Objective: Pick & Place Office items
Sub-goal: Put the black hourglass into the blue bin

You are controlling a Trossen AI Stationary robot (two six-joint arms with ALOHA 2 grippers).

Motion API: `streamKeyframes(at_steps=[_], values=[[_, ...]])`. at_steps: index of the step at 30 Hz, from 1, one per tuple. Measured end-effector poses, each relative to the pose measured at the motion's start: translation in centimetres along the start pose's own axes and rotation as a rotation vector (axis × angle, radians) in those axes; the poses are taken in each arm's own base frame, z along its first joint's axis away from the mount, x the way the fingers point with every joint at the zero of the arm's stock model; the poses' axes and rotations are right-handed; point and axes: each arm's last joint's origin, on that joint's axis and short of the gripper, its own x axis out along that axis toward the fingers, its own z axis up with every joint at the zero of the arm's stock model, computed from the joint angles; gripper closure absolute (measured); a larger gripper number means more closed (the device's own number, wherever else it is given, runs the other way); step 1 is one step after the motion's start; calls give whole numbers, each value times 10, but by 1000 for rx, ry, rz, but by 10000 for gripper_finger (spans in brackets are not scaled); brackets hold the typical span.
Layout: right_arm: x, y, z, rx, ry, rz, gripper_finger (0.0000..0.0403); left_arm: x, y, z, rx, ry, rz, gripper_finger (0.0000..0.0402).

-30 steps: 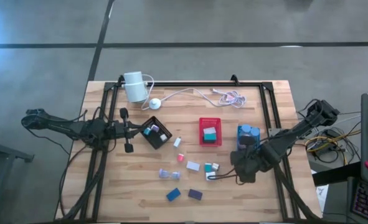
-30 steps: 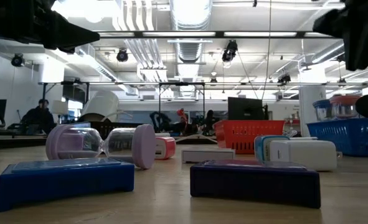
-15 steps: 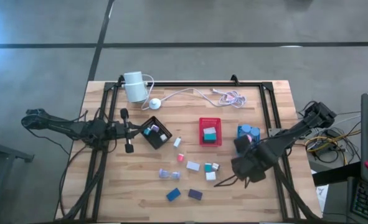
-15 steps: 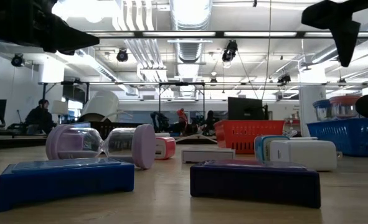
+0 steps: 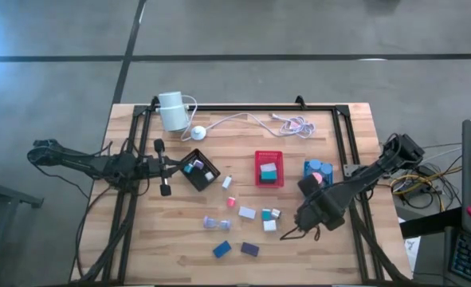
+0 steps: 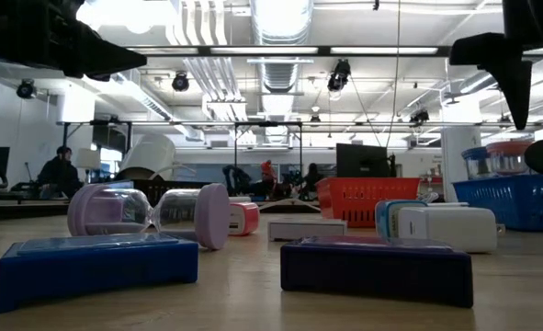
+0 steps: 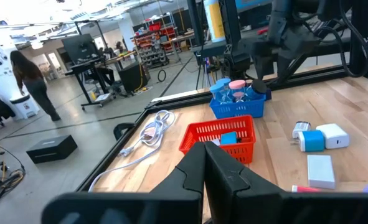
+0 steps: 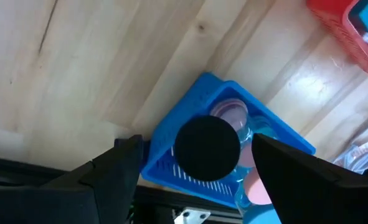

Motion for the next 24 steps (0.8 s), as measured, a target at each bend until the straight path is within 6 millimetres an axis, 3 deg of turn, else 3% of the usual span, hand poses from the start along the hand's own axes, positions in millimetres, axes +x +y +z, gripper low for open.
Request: streamKeyframes(at_steps=[11, 24], values=[[15, -3, -6, 0, 58, 9, 90, 0, 0, 0, 0, 0, 1, 392], [27, -11, -8, -8, 94, 13, 94, 0, 0, 0, 0, 0, 1, 392]])
